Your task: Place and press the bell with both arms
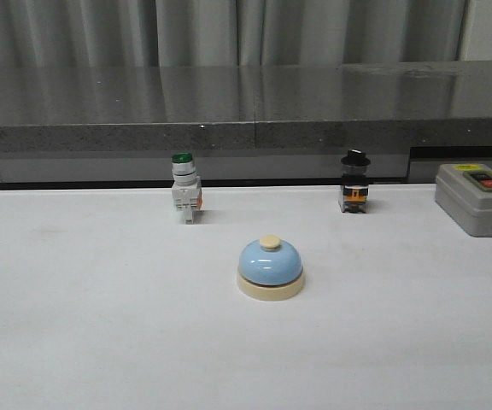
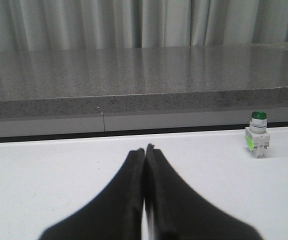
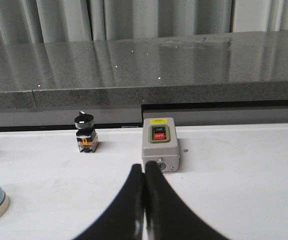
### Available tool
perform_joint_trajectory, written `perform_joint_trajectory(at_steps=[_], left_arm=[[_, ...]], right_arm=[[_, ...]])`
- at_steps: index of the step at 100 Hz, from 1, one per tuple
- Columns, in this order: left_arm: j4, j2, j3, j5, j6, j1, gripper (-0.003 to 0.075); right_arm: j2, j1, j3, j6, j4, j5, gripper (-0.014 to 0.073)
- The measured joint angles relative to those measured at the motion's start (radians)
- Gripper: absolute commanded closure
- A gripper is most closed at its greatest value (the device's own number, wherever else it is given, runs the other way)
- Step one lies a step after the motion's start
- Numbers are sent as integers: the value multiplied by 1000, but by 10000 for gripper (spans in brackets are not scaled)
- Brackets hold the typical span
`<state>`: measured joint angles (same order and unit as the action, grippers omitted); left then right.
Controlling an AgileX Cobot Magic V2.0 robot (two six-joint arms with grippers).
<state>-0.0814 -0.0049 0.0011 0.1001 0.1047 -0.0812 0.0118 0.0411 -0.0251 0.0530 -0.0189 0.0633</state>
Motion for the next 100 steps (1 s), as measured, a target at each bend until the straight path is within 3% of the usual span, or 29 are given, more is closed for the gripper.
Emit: perform_joint_trajectory(at_steps=[17,33,76,100], left_arm=[[0,0,0,0,0,0,741],[0,0,0,0,0,0,741],[0,0,0,0,0,0,741],[0,0,0,0,0,0,741]], right_arm=[[0,0,18,0,0,10,654],[-42,0,159,0,0,76,654],[-578,0,811,0,0,748,654],[-797,0,897,0,-19,806,654]])
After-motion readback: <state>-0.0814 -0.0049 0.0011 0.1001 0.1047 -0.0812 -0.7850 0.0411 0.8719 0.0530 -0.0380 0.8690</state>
